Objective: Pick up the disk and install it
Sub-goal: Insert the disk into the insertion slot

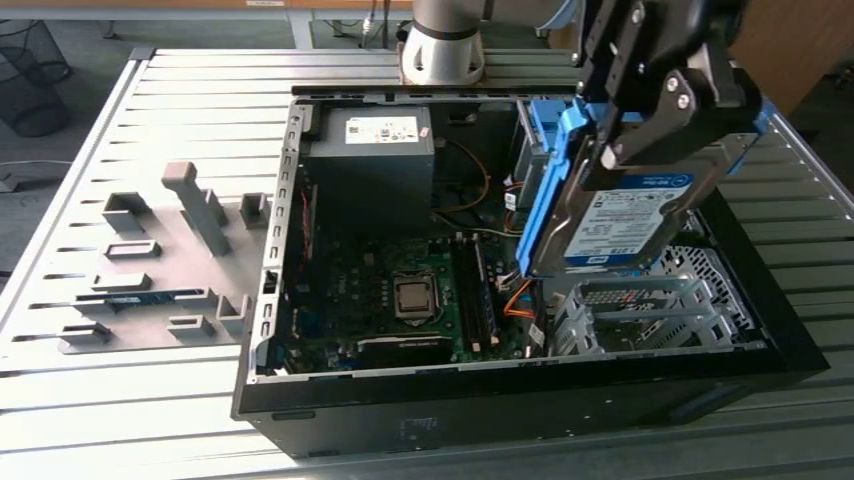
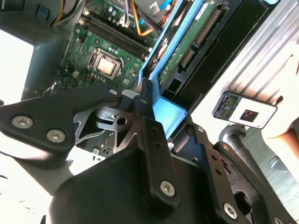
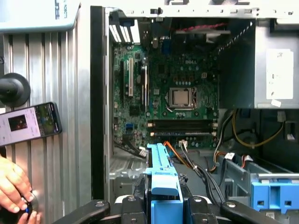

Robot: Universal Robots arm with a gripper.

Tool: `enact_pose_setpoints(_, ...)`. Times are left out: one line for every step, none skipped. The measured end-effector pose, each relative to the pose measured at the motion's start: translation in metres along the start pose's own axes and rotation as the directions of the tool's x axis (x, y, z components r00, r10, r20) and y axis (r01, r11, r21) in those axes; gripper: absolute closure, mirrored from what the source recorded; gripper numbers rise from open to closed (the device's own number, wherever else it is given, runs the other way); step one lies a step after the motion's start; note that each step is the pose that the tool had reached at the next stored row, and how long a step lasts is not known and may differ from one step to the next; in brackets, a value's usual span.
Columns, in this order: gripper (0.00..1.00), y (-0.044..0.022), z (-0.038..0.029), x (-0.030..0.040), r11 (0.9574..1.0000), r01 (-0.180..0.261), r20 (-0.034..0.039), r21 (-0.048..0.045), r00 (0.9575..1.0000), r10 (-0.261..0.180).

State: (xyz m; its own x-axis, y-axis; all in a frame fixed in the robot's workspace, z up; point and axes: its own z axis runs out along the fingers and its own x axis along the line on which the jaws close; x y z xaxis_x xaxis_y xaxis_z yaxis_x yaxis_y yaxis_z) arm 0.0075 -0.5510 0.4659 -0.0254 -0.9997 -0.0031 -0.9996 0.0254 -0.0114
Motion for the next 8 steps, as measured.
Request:
enact_pose_setpoints(0.63,-0.0018,0.0006,0.0004,1.0000,0.000,-0.0001,0.0000,1.0000,0.000)
enact_pose_setpoints(0.63,-0.0027,0.0012,0.0010,1.0000,0.000,-0.0003,-0.0001,1.0000,0.000)
enact_pose_setpoints(0.63,-0.0032,0.0018,0.0019,1.0000,0.001,-0.0003,-0.0001,1.0000,-0.001)
enact_pose_setpoints(0.63,-0.0036,0.0025,0.0031,1.0000,0.001,-0.0002,0.0000,1.0000,-0.001)
enact_pose_setpoints(0.63,-0.0039,0.0032,0.0047,1.0000,0.001,-0.0002,-0.0001,1.0000,-0.001)
enact_pose_setpoints(0.63,-0.0047,0.0039,0.0066,1.0000,0.001,-0.0002,0.0000,1.0000,-0.001)
enact_pose_setpoints(0.63,-0.0060,0.0047,0.0082,1.0000,0.001,-0.0001,0.0000,1.0000,-0.001)
enact_pose_setpoints(0.63,-0.0083,0.0054,0.0091,1.0000,0.001,-0.0001,0.0000,1.0000,-0.001)
